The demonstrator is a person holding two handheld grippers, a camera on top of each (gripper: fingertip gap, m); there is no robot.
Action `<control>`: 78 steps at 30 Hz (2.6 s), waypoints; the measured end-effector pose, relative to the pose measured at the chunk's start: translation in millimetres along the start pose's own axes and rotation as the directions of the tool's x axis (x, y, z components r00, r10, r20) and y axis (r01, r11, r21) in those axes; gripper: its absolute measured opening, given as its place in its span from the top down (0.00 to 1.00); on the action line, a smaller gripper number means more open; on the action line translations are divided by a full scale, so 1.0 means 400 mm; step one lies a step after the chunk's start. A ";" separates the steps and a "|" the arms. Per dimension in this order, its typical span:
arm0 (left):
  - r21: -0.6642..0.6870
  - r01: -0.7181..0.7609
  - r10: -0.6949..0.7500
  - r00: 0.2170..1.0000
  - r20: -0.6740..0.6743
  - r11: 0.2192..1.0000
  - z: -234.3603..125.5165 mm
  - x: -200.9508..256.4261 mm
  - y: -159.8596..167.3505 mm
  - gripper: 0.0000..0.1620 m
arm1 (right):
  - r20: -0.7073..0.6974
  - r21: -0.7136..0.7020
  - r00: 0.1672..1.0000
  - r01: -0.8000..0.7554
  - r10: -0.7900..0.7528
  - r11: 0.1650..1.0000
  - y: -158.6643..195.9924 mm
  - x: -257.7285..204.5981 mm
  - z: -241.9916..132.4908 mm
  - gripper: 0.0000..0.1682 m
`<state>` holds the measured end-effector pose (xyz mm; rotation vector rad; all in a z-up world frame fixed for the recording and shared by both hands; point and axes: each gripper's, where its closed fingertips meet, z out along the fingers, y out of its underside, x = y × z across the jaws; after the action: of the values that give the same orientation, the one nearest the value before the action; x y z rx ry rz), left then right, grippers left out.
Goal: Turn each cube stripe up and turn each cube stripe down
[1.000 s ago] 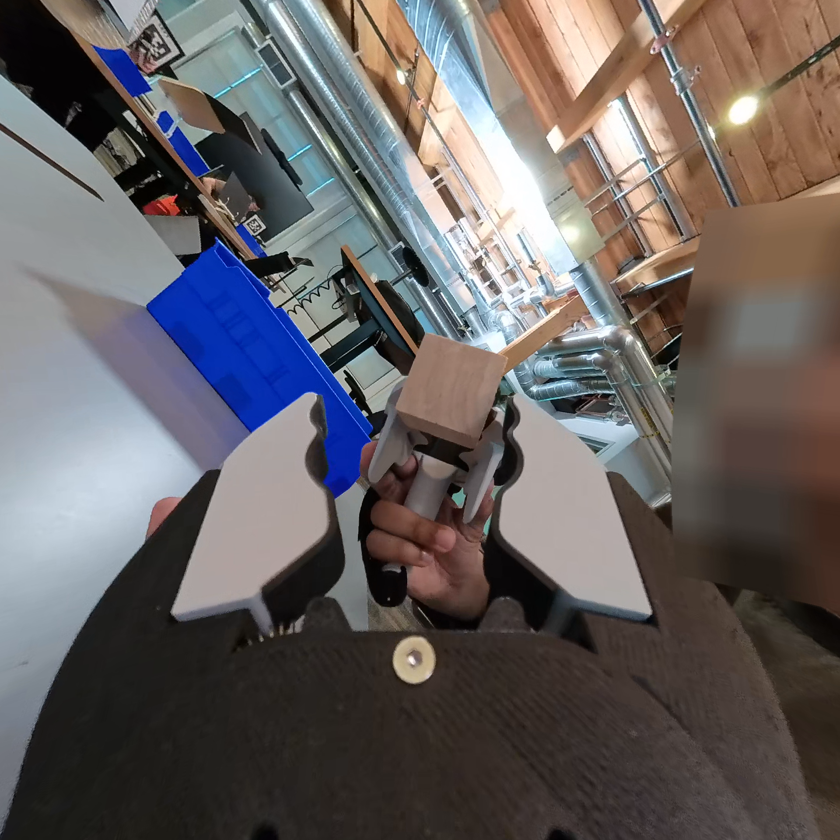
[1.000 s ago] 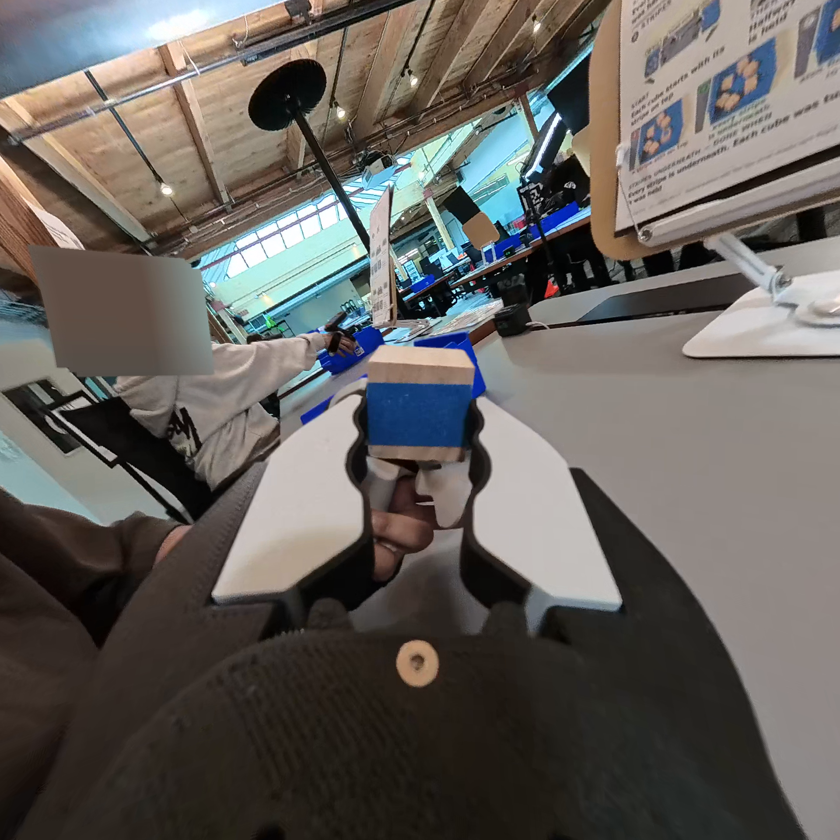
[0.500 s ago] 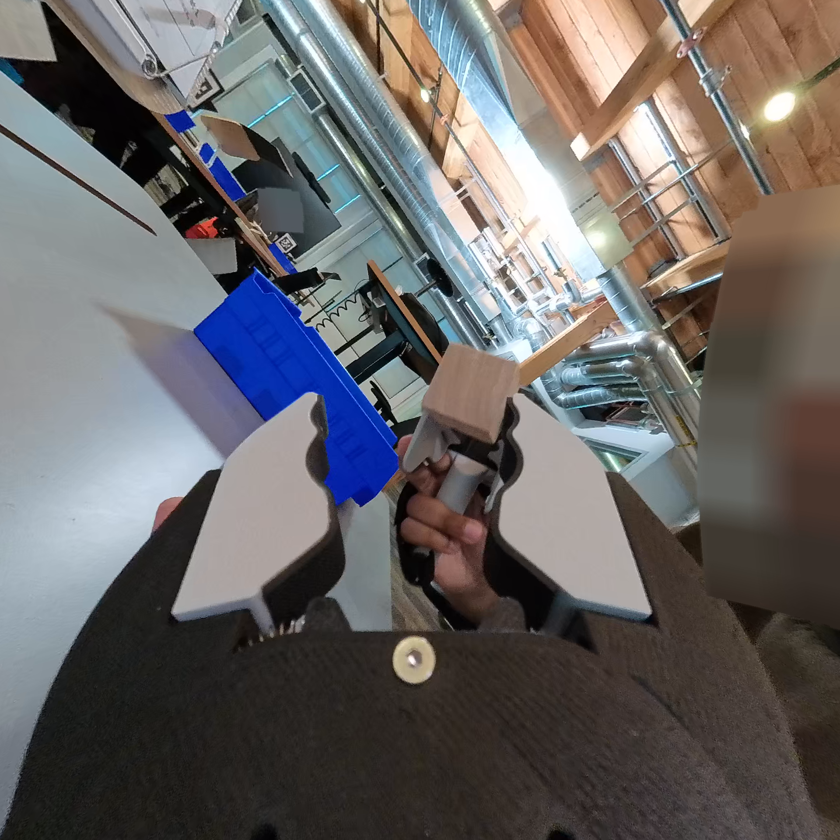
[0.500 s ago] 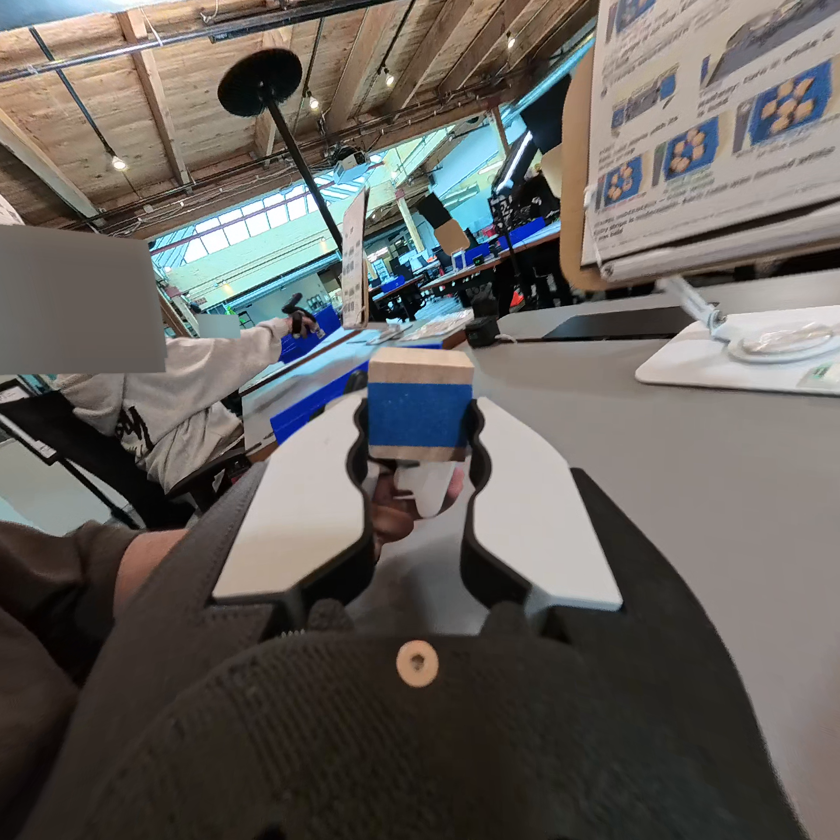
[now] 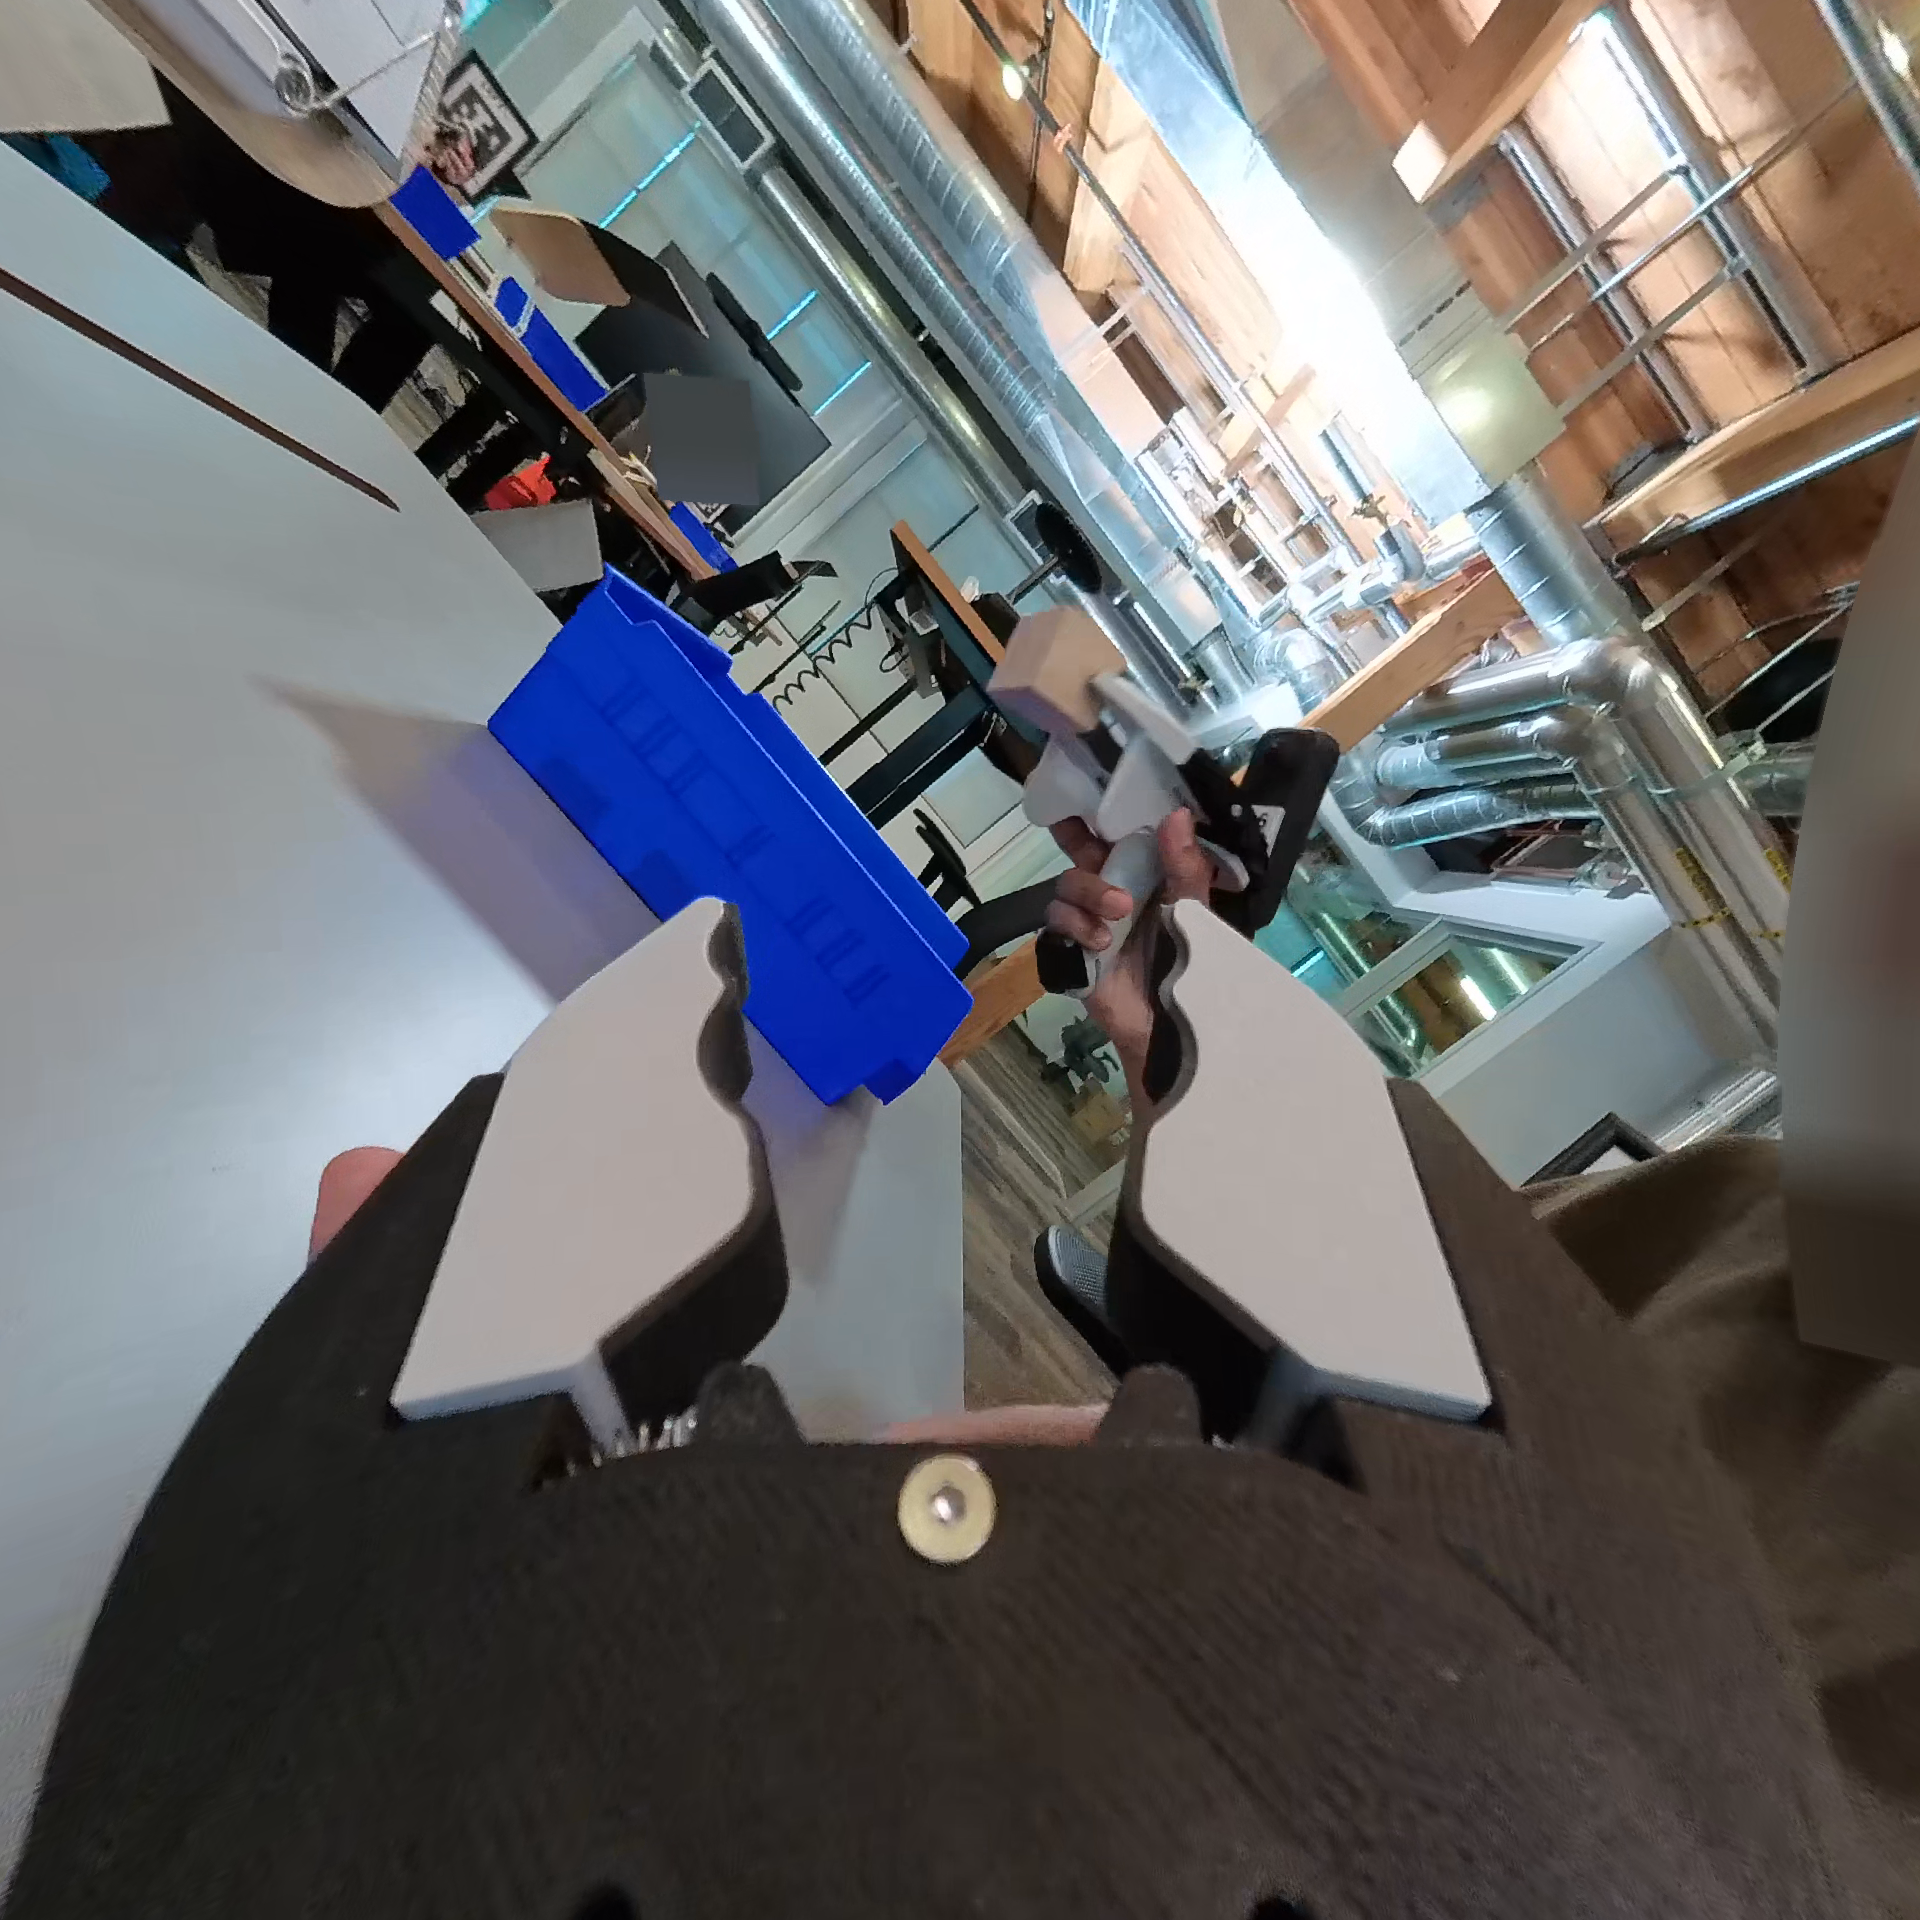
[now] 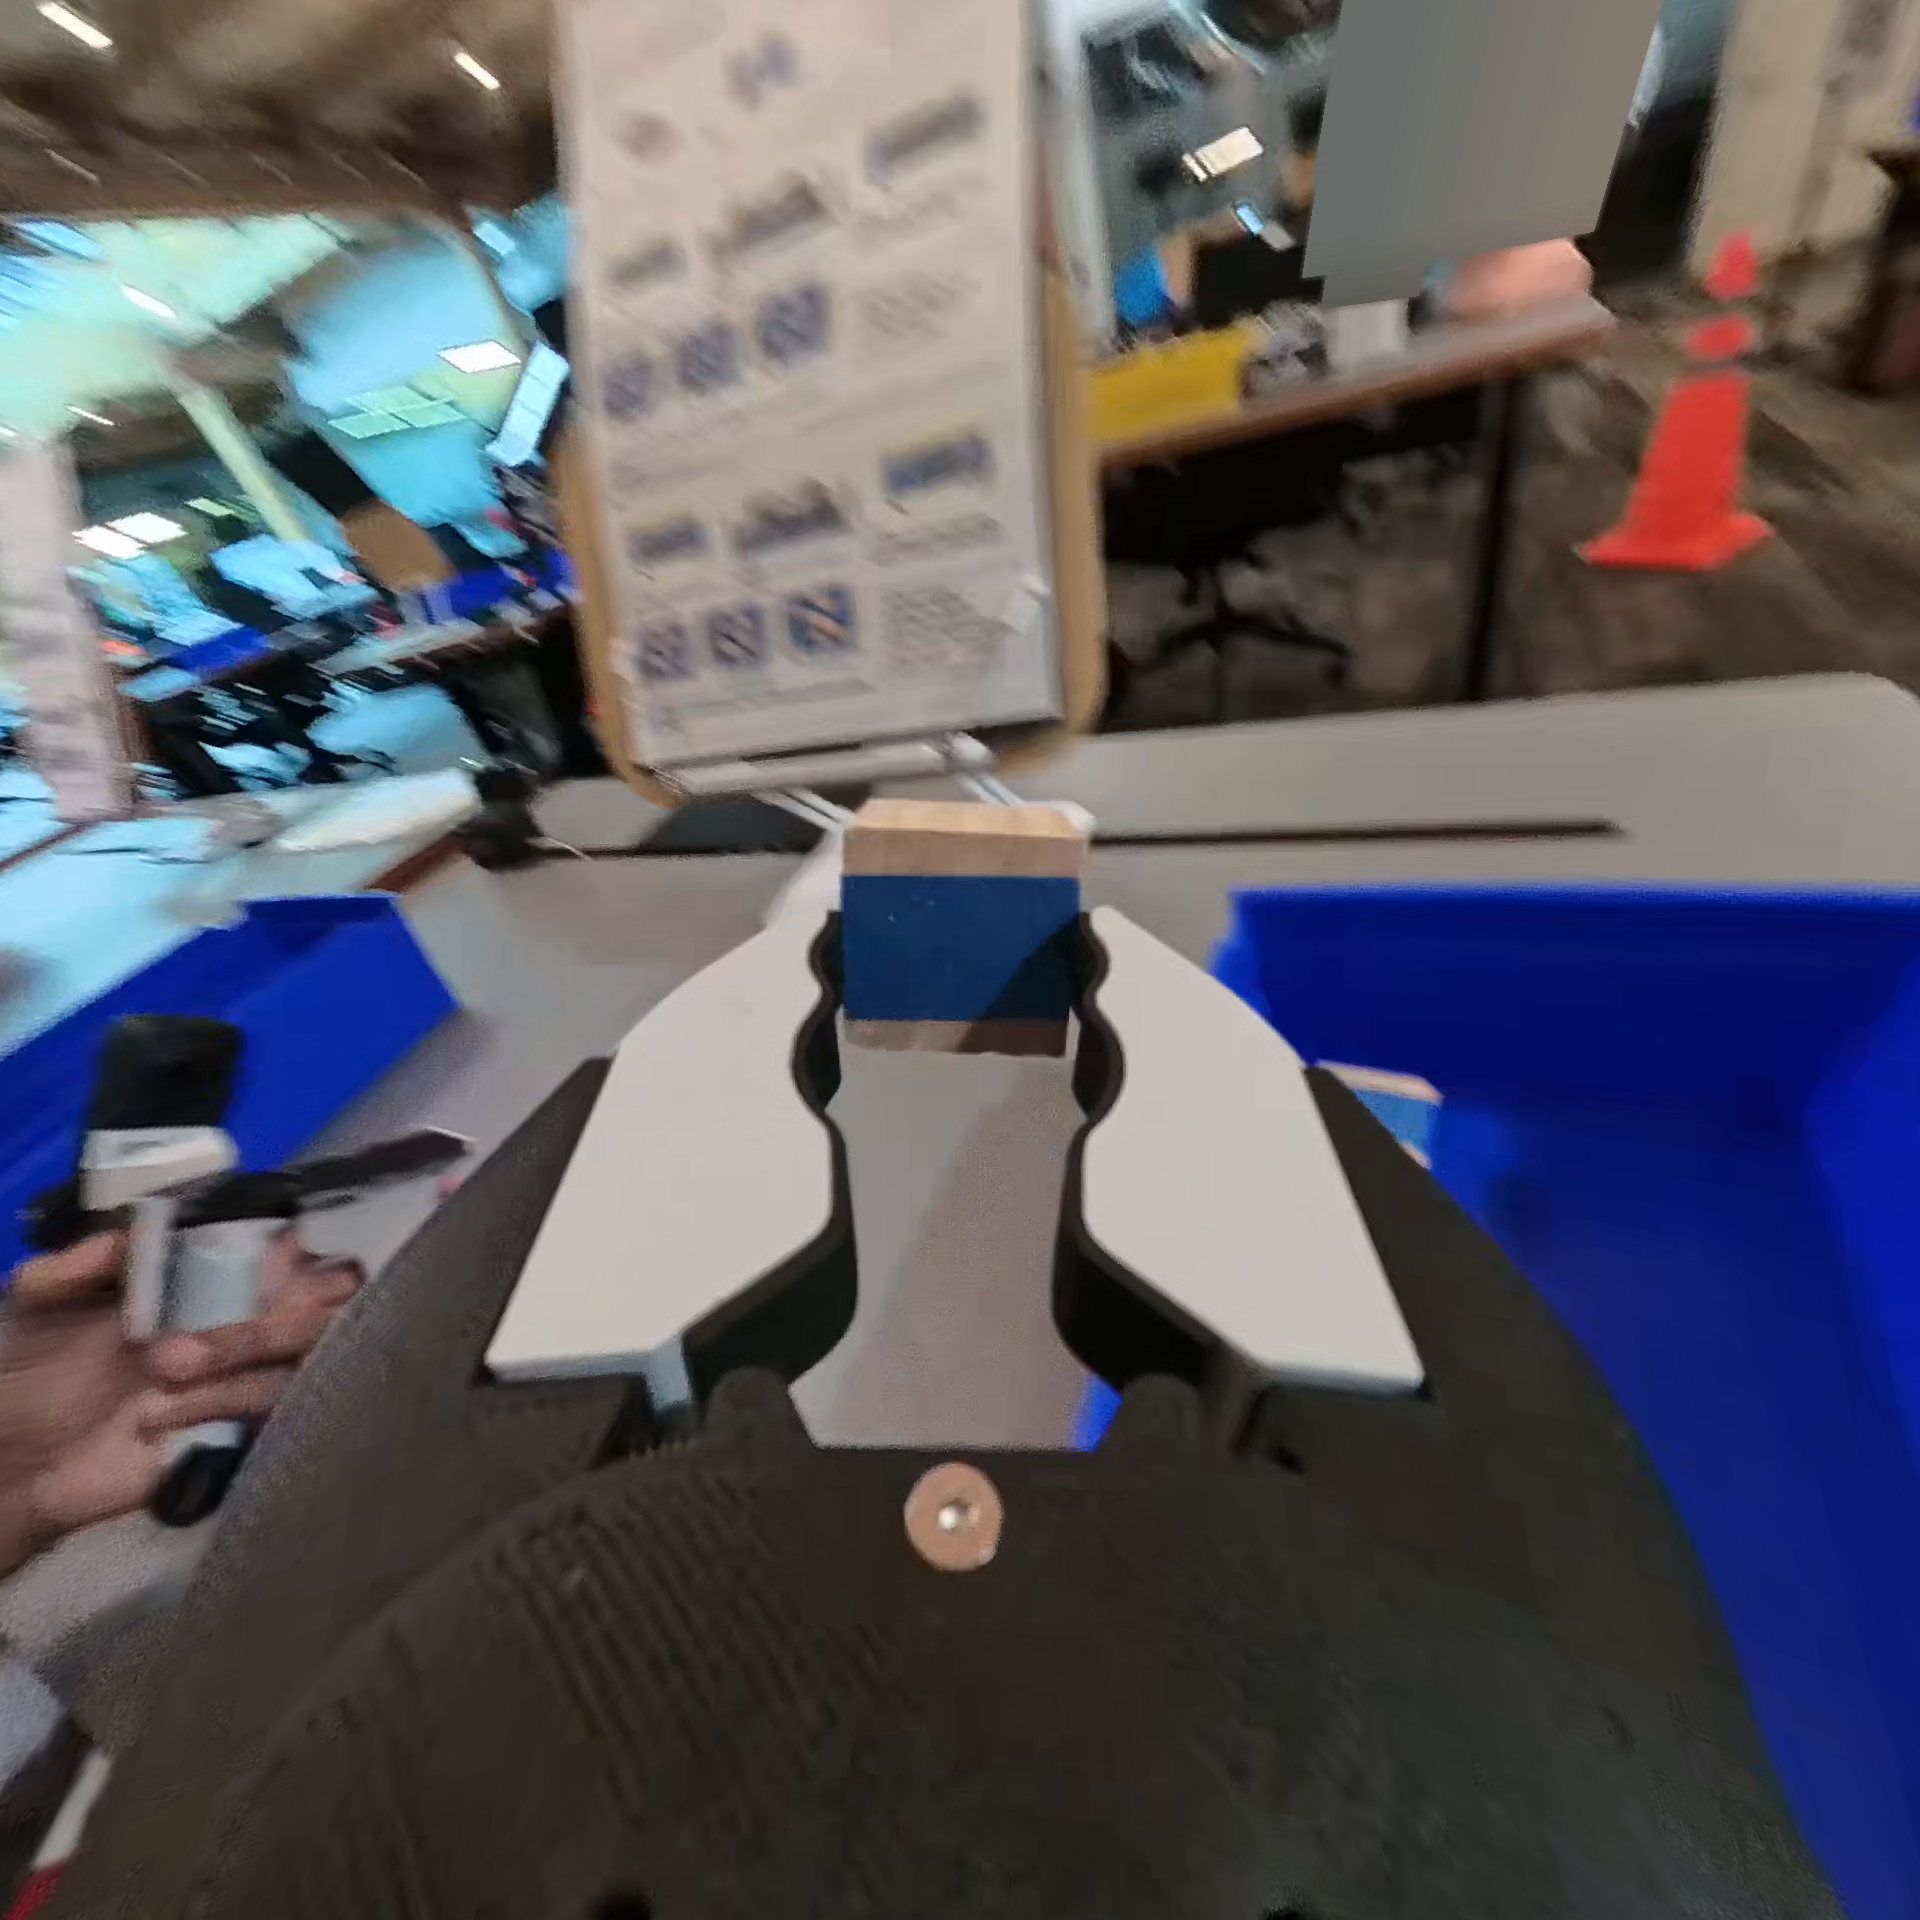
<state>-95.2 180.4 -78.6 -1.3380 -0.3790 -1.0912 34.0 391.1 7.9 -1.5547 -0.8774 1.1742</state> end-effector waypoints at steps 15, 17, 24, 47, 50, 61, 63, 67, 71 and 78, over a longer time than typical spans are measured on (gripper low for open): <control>-0.079 0.053 -0.053 0.999 -0.002 0.995 0.058 -0.026 0.056 0.54 | -0.199 -0.776 0.971 -0.074 -0.132 0.626 0.421 0.245 -0.063 0.74; -0.090 0.055 -0.055 0.998 0.003 0.994 0.062 -0.029 0.064 0.54 | -0.194 -0.781 0.973 -0.078 -0.121 0.620 0.433 0.244 -0.059 0.74; -0.086 0.062 -0.061 0.998 0.020 0.994 0.057 -0.039 0.063 0.54 | -0.188 -0.792 0.978 -0.096 -0.092 0.602 0.458 0.252 -0.070 0.72; 0.163 -0.319 0.259 0.915 0.310 0.934 -0.172 0.076 -0.376 0.55 | 0.654 -0.323 0.748 0.142 0.112 0.936 0.307 -0.486 -0.001 0.76; 0.191 -0.468 0.290 0.769 0.569 0.863 -0.363 0.093 -0.535 0.56 | 0.685 -0.364 0.721 0.211 0.107 0.907 0.393 -0.533 0.003 0.76; -0.152 -0.294 0.154 -0.014 0.988 0.944 -0.969 -0.191 -0.530 0.50 | 0.677 -0.541 0.652 0.125 0.342 0.832 0.512 -0.564 0.010 0.77; -0.200 -0.238 0.184 -0.091 0.979 0.950 -1.000 -0.236 -0.501 0.48 | 0.683 -0.544 0.640 0.125 0.352 0.829 0.516 -0.572 0.010 0.78; -0.316 -0.109 0.270 -0.309 0.912 0.943 -1.072 -0.286 -0.463 0.49 | 0.692 -0.561 0.618 0.134 0.373 0.817 0.529 -0.588 0.004 0.79; -0.316 -0.047 0.280 -0.353 0.893 0.948 -1.098 -0.315 -0.442 0.52 | 0.697 -0.563 0.615 0.152 0.368 0.812 0.537 -0.588 -0.004 0.79; -0.278 0.032 0.271 -0.351 0.896 0.960 -1.125 -0.364 -0.405 0.64 | 0.686 -0.577 0.609 0.123 0.398 0.807 0.534 -0.582 -0.007 0.80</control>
<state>-452.9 -142.0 -212.8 -2.1999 -1.3938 0.7221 -28.8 116.3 -134.9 -1.5605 -1.8795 1.9094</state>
